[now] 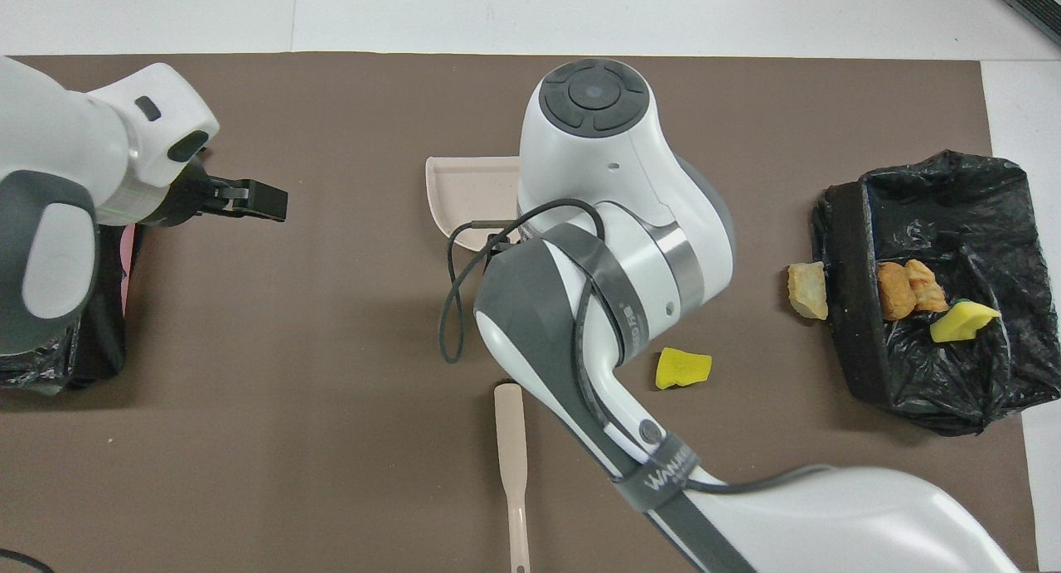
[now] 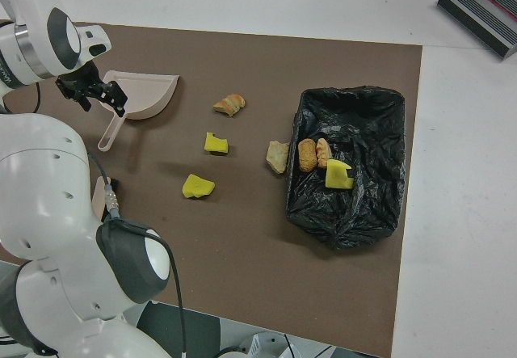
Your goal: Sweep and dump trash in bin
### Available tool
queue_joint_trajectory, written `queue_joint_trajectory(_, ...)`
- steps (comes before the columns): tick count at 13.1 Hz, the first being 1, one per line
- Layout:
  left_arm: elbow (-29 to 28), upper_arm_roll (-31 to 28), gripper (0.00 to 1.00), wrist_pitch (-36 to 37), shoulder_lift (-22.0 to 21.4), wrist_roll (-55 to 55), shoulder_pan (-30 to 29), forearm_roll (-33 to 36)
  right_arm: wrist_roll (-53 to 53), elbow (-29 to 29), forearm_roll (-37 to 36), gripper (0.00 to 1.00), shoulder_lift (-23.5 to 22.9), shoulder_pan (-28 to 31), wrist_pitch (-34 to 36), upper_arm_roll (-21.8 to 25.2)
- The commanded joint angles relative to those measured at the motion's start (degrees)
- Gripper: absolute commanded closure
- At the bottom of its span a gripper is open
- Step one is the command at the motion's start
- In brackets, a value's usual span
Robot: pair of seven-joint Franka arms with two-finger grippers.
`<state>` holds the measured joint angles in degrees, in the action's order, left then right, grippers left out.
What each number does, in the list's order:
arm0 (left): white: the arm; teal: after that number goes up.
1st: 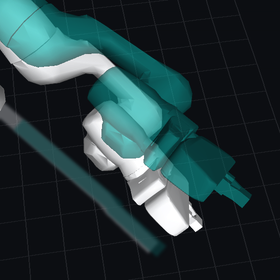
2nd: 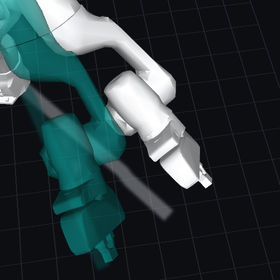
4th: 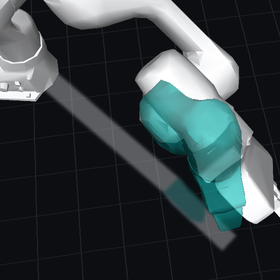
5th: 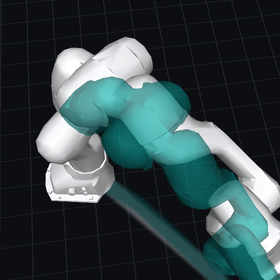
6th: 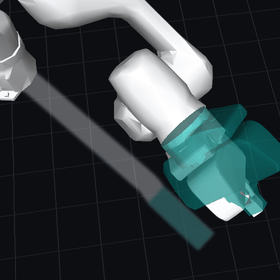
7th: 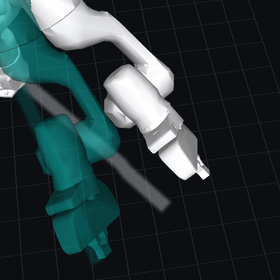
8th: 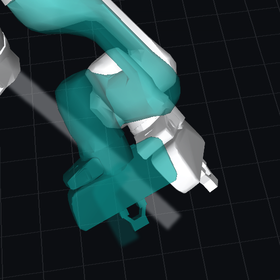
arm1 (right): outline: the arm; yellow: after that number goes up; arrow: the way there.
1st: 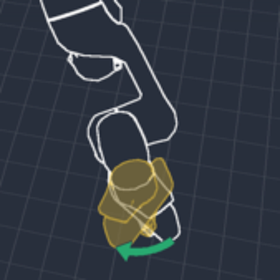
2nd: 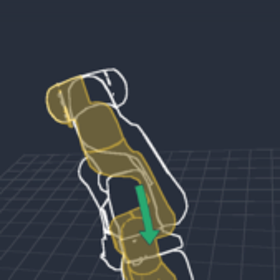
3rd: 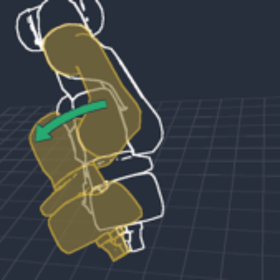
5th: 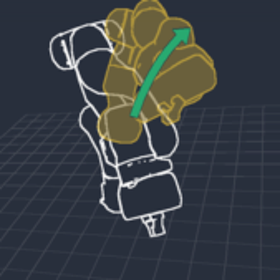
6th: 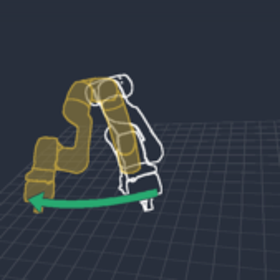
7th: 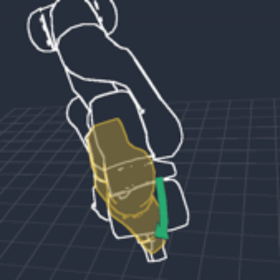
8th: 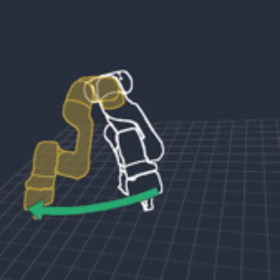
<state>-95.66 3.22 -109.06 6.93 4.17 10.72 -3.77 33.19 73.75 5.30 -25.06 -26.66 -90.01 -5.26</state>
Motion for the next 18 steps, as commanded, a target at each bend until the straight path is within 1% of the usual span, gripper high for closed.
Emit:
queue_joint_trajectory(1, 0.12, -0.76, 0.0, -3.34, 2.47, 5.04, 4.64, 0.42, -1.89, 12.02, 0.68, 0.0, 10.28, 0.64, 0.35, -0.28)
queue_joint_trajectory(2, 0.03, -0.76, 0.0, -4.57, 3.35, 6.62, 6.31, 0.51, -2.33, 11.59, 0.51, 0.0, 10.73, 0.64, 2.62, -0.19)
queue_joint_trajectory(4, 0.12, -0.84, 0.0, -6.59, 5.98, 11.01, 10.08, 1.04, -2.6, 11.33, -0.46, 0.0, 11.44, 0.55, 3.52, -0.28)
queue_joint_trajectory(6, -0.14, -0.76, 0.0, -10.01, 8.09, 15.93, 12.91, 1.74, -1.82, 13.25, 0.67, 0.0, 13.1, -0.15, 4.49, -0.37)
queue_joint_trajectory(8, -0.14, -0.84, 0.0, -11.17, 9.94, 19.37, 15.98, 2.18, -1.72, 19.81, 0.77, 0.0, 17.04, -2.25, 1.53, -0.63)
queue_joint_trajectory(10, -0.84, -0.84, 0.0, -13.54, 11.79, 23.49, 18.7, 3.32, -1.81, 32.09, 3.39, 0.0, 24.06, -4.01, -5.14, -0.63)
queue_joint_trajectory(11, -0.93, -0.84, 0.0, -13.98, 12.4, 24.56, 19.07, 3.33, -1.98, 37.55, 4.36, 0.0, 27.06, -4.19, -7.7, -0.81)
queue_joint_trajectory(12, -1.28, -0.76, 0.0, -14.25, 12.93, 25.87, 19.85, 3.24, -1.73, 43.17, 5.33, 0.0, 30.3, -5.93, -10.07, -0.81)
queue_joint_trajectory(13, -3.37, -0.76, 0.0, -15.55, 12.85, 28.93, 20.82, 3.24, -1.29, 47.14, 5.95, 0.0, 32.16, -7.95, -11.58, -0.81)
queue_joint_trajectory(15, -7.16, -0.76, 0.0, -19.86, 13.46, 32.21, 23.36, 3.24, 2.56, 52.17, 6.04, 0.0, 32.89, -11.99, -16.05, -0.81)
queue_joint_trajectory(16, -6.91, -0.76, 0.0, -20.48, 15.55, 32.82, 24.33, 3.24, 3.45, 54.54, 6.13, 0.0, 32.97, -13.58, -18.77, -0.81)
queue_joint_trajectory(18, -6.13, -0.76, 0.0, -19.97, 15.93, 32.66, 24.61, 3.33, 4.43, 56.14, 6.39, 0.0, 32.54, -15.18, -21.08, -0.89)
